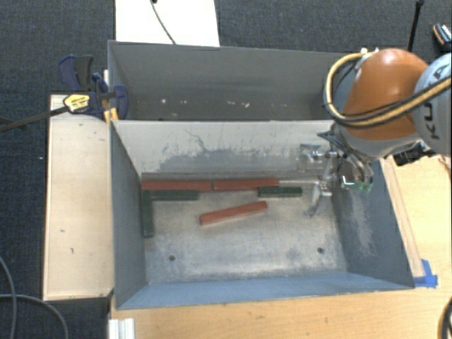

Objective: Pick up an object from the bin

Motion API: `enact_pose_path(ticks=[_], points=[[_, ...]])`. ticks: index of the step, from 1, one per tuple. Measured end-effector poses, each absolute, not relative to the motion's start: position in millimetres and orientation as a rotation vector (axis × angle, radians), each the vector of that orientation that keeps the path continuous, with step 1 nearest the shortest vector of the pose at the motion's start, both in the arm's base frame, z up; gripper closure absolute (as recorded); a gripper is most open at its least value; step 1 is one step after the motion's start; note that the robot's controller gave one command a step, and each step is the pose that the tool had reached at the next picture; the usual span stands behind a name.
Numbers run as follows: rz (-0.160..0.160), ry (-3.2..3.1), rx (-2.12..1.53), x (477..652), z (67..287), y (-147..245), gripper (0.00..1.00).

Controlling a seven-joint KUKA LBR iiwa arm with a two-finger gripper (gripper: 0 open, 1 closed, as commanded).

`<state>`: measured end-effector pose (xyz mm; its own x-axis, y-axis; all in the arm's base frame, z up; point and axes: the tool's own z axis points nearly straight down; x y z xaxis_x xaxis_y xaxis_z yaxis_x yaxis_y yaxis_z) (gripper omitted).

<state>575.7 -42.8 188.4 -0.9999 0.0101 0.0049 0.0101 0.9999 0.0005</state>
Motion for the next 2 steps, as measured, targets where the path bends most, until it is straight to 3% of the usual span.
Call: enact_pose_path(ticks=[1,2], points=[[-0.007,-3.135,0.108,581.1,95,65,0.0],[-0.004,-3.131,0.226,570.2,69,113,0.0]])
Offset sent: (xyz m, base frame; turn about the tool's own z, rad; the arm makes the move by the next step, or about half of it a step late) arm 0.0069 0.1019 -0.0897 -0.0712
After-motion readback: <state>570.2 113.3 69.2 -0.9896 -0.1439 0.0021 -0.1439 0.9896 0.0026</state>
